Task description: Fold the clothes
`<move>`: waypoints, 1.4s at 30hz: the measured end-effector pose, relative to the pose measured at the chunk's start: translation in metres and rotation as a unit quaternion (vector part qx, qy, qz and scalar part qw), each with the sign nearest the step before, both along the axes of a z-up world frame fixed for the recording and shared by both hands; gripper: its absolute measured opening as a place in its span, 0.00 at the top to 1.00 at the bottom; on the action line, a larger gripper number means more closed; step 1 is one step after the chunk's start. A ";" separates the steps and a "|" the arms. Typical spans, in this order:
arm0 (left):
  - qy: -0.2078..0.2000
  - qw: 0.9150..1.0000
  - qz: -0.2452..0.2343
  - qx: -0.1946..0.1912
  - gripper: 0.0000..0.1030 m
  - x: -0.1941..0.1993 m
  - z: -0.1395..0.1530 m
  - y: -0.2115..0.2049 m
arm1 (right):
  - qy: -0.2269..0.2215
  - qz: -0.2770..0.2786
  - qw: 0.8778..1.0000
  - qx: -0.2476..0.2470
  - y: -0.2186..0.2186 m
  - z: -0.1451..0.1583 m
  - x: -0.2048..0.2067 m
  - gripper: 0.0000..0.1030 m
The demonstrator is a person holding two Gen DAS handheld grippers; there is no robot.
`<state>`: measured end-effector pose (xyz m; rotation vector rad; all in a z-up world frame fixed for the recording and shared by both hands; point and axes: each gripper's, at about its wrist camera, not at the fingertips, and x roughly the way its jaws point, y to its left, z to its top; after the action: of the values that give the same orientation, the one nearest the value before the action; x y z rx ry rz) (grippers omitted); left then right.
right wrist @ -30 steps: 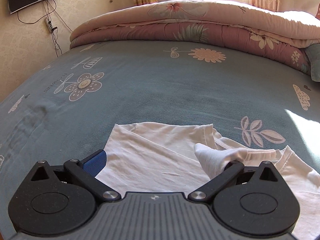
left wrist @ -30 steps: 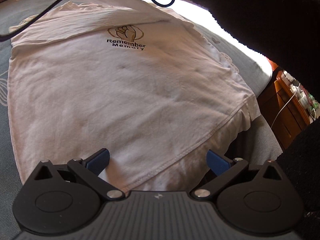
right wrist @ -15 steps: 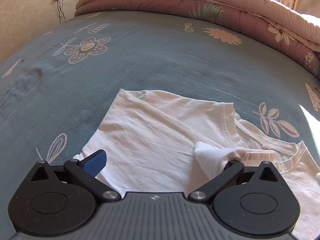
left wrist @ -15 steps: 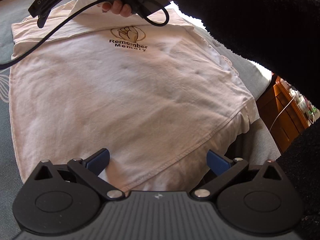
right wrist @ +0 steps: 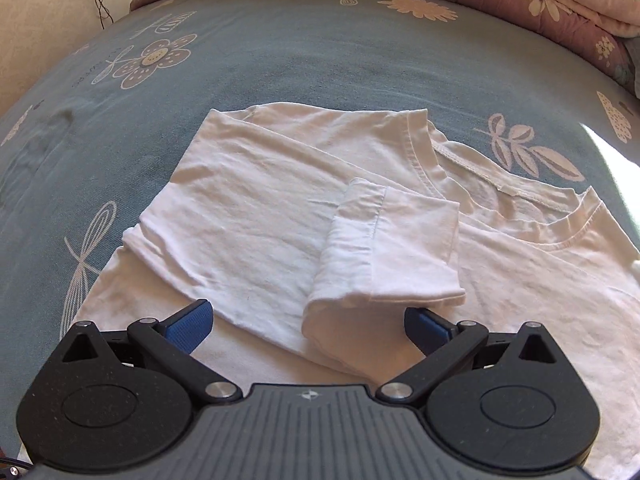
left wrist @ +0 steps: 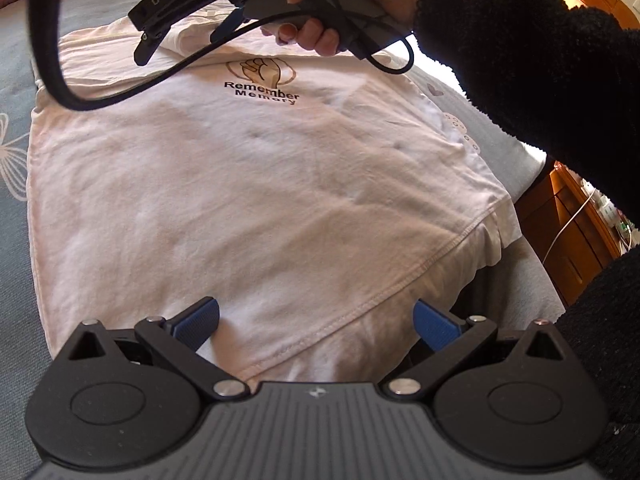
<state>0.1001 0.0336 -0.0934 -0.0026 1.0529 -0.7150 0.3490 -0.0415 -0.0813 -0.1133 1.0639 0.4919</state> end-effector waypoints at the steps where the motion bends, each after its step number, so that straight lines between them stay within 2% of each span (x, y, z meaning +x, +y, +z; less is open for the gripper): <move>1: 0.000 1.000 0.001 -0.002 0.01 0.000 0.000 0.001 | 0.007 -0.018 1.000 0.019 -0.010 0.000 0.002 0.00; 4: 0.000 1.000 0.003 -0.006 0.01 -0.001 -0.001 0.002 | 0.017 -0.067 0.994 0.088 -0.030 0.000 0.007 0.00; 7: 0.000 1.000 0.007 -0.007 0.01 -0.001 -0.001 0.003 | 0.007 -0.084 0.987 0.136 -0.028 0.006 0.015 0.00; 10: 0.000 1.000 0.010 -0.009 0.01 -0.002 -0.001 0.004 | 0.001 -0.064 0.984 0.164 -0.005 0.016 0.021 0.00; 13: 0.000 1.000 0.015 -0.009 0.01 -0.002 0.000 0.005 | 0.004 -0.016 0.980 0.197 0.024 0.027 0.022 0.00; 16: -0.001 1.000 0.017 -0.006 0.01 -0.003 0.000 0.007 | 0.002 0.013 0.980 0.200 0.045 0.033 0.018 0.00; 19: -0.003 1.000 0.020 -0.004 0.01 -0.005 0.001 0.008 | -0.009 0.019 0.983 0.183 0.047 0.037 0.013 0.00; 22: -0.003 1.000 0.022 -0.001 0.01 -0.006 0.001 0.009 | -0.023 0.004 0.987 0.161 0.031 0.039 0.008 0.00; 25: -0.005 1.000 0.024 0.000 0.01 -0.006 0.000 0.009 | -0.039 -0.026 0.987 0.157 -0.002 0.044 0.001 0.00; 31: -0.015 0.999 0.036 0.015 0.01 -0.004 0.000 0.005 | -0.101 -0.077 0.984 0.122 -0.084 0.070 -0.021 0.00; 34: -0.024 0.998 0.055 0.021 0.01 0.001 0.004 0.007 | -0.141 -0.092 0.984 0.064 -0.125 0.077 -0.045 0.00; 36: -0.029 0.997 0.068 0.026 0.01 0.007 0.006 0.009 | -0.165 -0.113 0.980 0.006 -0.154 0.073 -0.067 0.00; 39: -0.034 0.995 0.087 0.042 0.01 0.021 0.010 0.009 | -0.176 -0.157 0.970 -0.055 -0.198 0.055 -0.098 0.00; 42: -0.040 0.993 0.096 0.056 0.01 0.036 0.013 0.000 | -0.161 -0.195 0.964 -0.084 -0.235 0.025 -0.122 0.00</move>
<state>0.1358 0.0333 -0.0804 0.0217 0.9996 -0.4774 0.2271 -0.2761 -0.0561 -0.1257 0.7786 0.0226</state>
